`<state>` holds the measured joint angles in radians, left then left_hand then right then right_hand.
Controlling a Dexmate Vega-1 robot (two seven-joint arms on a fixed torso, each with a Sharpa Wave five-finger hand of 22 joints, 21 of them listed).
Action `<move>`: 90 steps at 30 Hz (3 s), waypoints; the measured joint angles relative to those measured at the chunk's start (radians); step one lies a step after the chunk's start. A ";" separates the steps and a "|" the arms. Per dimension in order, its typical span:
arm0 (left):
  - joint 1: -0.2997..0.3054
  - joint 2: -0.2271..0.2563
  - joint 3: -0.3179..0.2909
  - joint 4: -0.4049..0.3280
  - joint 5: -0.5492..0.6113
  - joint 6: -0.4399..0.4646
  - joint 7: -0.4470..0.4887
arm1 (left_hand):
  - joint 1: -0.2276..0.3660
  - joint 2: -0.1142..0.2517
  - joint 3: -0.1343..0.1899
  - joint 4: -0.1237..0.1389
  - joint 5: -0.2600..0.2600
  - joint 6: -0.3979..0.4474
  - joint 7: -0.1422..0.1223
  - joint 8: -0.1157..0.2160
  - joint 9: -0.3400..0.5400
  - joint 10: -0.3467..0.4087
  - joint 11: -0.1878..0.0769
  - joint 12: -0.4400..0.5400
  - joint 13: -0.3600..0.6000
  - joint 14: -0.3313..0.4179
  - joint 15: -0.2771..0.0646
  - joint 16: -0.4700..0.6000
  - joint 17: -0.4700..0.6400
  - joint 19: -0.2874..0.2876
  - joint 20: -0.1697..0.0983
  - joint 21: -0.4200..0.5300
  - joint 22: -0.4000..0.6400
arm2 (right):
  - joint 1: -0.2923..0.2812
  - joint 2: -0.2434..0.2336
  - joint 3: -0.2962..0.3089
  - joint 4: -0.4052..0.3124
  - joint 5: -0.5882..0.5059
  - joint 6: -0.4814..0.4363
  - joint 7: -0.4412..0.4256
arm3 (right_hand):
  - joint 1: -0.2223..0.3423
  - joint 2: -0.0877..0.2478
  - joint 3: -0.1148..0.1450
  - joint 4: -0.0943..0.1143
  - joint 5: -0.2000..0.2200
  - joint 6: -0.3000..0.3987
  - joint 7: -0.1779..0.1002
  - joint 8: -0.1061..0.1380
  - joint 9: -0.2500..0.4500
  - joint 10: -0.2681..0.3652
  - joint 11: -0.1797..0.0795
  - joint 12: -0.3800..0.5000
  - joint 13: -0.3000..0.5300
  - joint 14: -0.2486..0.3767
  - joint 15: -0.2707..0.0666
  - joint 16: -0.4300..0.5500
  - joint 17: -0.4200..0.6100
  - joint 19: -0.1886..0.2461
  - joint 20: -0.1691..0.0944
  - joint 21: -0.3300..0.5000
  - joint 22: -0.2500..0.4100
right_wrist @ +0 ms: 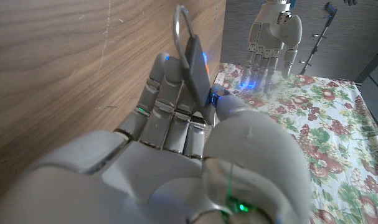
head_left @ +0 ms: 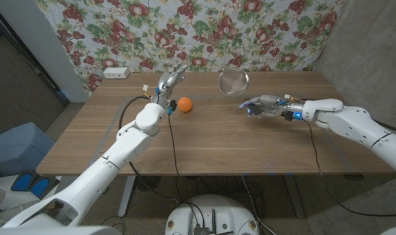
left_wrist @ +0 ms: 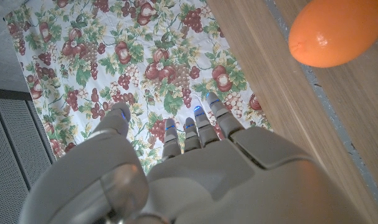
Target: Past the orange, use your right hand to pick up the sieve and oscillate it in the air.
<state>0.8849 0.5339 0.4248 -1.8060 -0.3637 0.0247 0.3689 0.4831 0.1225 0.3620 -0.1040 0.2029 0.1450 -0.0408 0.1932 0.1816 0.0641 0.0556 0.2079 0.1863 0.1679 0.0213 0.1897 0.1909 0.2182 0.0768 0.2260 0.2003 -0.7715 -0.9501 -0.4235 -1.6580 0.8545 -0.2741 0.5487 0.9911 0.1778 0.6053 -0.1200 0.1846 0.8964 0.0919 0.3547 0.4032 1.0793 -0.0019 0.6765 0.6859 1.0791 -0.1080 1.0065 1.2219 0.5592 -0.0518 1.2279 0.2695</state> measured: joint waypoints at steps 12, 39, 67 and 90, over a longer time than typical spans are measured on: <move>0.000 0.000 0.001 -0.002 0.003 0.002 0.001 | 0.000 0.000 0.004 -0.004 0.000 0.014 0.003 0.000 0.000 0.000 0.000 -0.005 0.000 -0.009 -0.002 0.000 0.000 -0.005 -0.005 0.000 0.000 | 0.046 -0.013 -0.037 0.014 -0.026 -0.077 0.036 | 0.016 -0.016 0.025 -0.017 -0.012 0.013 0.016 -0.025 -0.013 0.034 0.012 -0.005 -0.015 0.004 0.004 0.015 0.000 0.014 0.000 0.030 -0.019; -0.031 -0.011 0.005 0.040 -0.012 0.003 -0.017 | -0.017 0.001 0.008 -0.008 0.000 0.018 0.007 0.000 0.000 0.000 0.000 -0.004 0.000 -0.013 0.002 0.000 -0.005 -0.014 -0.004 0.000 0.000 | 0.062 0.045 -0.034 0.086 -0.038 -0.008 0.063 | 0.016 -0.016 0.007 0.001 -0.007 0.047 -0.012 -0.063 0.019 -0.002 -0.031 -0.032 0.014 0.003 0.003 0.004 -0.005 -0.067 0.005 0.061 -0.067; -0.042 -0.018 0.010 0.056 -0.016 -0.009 -0.022 | -0.028 0.009 0.012 -0.012 0.000 0.018 0.007 0.000 0.000 0.000 0.000 -0.004 0.000 -0.013 0.002 0.000 -0.002 -0.014 -0.004 0.000 0.000 | 0.010 0.101 0.030 0.153 0.014 0.183 0.125 | -0.039 -0.009 -0.022 0.029 0.016 0.030 -0.089 -0.059 0.068 -0.007 -0.094 -0.063 0.052 -0.010 -0.061 -0.031 -0.011 -0.142 0.009 0.061 -0.084; -0.036 -0.018 0.010 0.047 -0.016 -0.010 -0.018 | -0.040 0.013 0.016 -0.016 -0.007 0.018 0.007 0.000 0.000 0.000 0.000 -0.004 0.000 -0.012 0.002 0.000 -0.002 -0.014 -0.004 0.000 0.000 | 0.016 0.075 0.016 0.117 0.005 0.104 0.076 | -0.047 -0.024 0.010 -0.002 0.007 0.027 -0.034 -0.074 0.058 0.059 -0.052 -0.070 0.009 0.035 -0.044 0.003 -0.004 -0.049 0.004 0.140 -0.081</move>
<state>0.8494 0.5158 0.4353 -1.7595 -0.3794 0.0143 0.3508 0.4435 0.1355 0.3783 -0.1203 0.1961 0.1627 -0.0340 0.1932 0.1817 0.0640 0.0555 0.2041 0.1863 0.1554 0.0231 0.1898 0.1885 0.2039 0.0731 0.2260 0.2003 -0.7558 -0.8754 -0.4077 -1.5408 0.8598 -0.1701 0.6250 0.9440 0.1539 0.6149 -0.1215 0.1921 0.9235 0.0578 0.2807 0.4608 1.1386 -0.0535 0.6060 0.6954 1.1138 -0.1518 1.0099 1.2184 0.5100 -0.0480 1.3677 0.1887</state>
